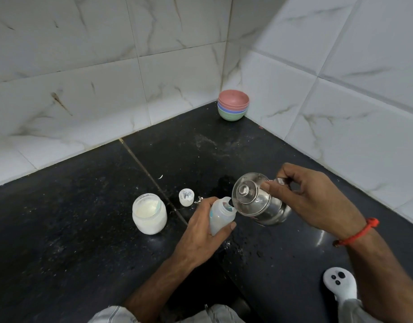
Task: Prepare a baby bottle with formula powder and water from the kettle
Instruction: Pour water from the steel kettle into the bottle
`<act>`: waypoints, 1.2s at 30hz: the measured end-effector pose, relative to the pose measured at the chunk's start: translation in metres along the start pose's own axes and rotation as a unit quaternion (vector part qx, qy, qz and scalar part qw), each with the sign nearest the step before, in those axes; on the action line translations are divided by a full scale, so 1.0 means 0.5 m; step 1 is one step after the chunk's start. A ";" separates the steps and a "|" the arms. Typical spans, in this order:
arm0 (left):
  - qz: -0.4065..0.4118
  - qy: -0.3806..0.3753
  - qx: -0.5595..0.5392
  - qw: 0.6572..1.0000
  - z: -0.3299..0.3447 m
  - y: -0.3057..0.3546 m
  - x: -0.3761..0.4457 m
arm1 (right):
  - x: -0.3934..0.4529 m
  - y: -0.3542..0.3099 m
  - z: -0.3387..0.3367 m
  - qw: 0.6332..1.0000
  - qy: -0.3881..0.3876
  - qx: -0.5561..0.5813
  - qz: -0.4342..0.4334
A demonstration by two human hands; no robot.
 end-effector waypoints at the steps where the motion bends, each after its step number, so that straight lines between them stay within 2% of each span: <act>1: 0.000 0.000 -0.001 1.000 0.001 0.000 0.000 | 0.000 -0.002 -0.001 1.000 -0.002 -0.002 -0.004; 36: -0.009 -0.015 0.003 1.000 0.010 -0.011 -0.006 | 0.004 -0.023 -0.006 0.999 -0.010 -0.035 -0.039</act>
Point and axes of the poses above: each hand's wrist, its own x-axis towards the middle knuckle, its own z-axis out of the palm, y = z × x, the point moved 6 cm from there along x, towards the middle knuckle, and after that the axes turned 6 degrees about -x, right-handed, at the moved point
